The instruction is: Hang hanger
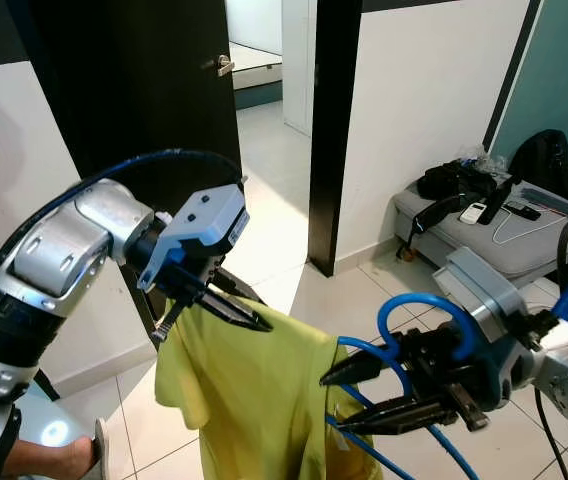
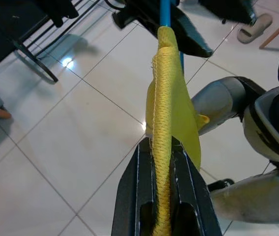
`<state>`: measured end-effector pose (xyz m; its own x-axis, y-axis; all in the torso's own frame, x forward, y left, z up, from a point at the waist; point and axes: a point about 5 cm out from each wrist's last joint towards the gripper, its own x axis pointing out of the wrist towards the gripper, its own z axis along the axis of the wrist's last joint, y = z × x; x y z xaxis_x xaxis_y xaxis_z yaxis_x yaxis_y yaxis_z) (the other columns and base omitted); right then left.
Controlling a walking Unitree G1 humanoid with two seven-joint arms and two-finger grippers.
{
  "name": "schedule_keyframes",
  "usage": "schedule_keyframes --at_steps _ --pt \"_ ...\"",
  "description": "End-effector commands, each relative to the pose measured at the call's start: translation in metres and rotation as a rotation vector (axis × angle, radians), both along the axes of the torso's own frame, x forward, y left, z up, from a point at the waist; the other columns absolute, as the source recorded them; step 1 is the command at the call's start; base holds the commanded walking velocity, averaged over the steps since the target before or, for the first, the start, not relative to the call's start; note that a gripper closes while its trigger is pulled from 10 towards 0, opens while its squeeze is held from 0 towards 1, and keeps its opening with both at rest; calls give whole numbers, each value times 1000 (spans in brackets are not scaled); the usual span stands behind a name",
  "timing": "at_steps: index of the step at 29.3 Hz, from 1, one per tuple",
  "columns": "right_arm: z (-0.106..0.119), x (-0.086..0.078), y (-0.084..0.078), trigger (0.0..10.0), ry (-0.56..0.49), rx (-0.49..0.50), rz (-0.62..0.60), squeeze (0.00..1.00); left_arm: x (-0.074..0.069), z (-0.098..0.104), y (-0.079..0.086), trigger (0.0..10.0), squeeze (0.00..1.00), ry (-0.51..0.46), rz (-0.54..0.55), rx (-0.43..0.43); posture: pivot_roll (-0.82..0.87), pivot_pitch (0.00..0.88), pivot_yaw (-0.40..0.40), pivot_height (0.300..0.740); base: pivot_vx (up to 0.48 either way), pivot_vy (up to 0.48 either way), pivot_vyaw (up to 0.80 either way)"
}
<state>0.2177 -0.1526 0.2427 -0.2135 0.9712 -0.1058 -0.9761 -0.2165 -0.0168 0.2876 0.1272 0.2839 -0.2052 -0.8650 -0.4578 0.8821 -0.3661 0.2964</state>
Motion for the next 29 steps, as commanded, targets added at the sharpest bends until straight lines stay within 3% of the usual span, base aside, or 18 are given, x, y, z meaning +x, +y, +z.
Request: schedule_keyframes --at_steps 1,7,9,11,14,16,17,18,19,21,25,29 --pt "-5 1 -4 10000 15 -26 -13 1000 2 -3 2 0 0 8 28 -7 -88 0 48 740 0 0 0" --pt "-14 1 -21 10000 43 -93 -58 1000 9 -14 12 0 0 27 112 -7 -88 0 47 740 0 0 0" --pt "-30 2 -40 10000 53 -210 -142 1000 14 -25 23 0 0 51 191 -10 -89 0 45 740 0 0 0" --pt "-30 2 -40 10000 53 -210 -142 1000 14 -25 23 0 0 51 191 -10 -89 0 45 740 0 0 0" --pt "-41 4 -55 10000 54 -285 -224 1000 15 -33 31 0 0 67 241 -8 -87 0 42 740 0 0 0" --pt "-41 4 -55 10000 54 -285 -224 1000 15 -33 31 0 0 67 241 -8 -87 0 42 740 0 0 0" --pt "-45 13 -72 10000 28 -248 -383 1000 15 -44 41 0 0 86 299 1 -81 0 41 740 0 0 0" --pt "-45 13 -72 10000 28 -248 -383 1000 15 -44 41 0 0 86 299 1 -81 0 41 740 0 0 0" --pt "-45 18 -77 10000 12 -212 -460 1000 15 -48 44 0 0 91 319 4 -81 0 41 740 0 0 0" --pt "-45 18 -77 10000 12 -212 -460 1000 15 -48 44 0 0 91 319 4 -81 0 41 740 0 0 0" --pt "-47 33 -83 10000 -49 -109 -668 1000 13 -65 46 0 0 96 375 7 -78 0 44 740 0 0 0" --pt "-50 37 -82 10000 -80 -71 -745 1000 11 -74 44 0 0 105 400 -8 -77 0 45 740 0 0 0"
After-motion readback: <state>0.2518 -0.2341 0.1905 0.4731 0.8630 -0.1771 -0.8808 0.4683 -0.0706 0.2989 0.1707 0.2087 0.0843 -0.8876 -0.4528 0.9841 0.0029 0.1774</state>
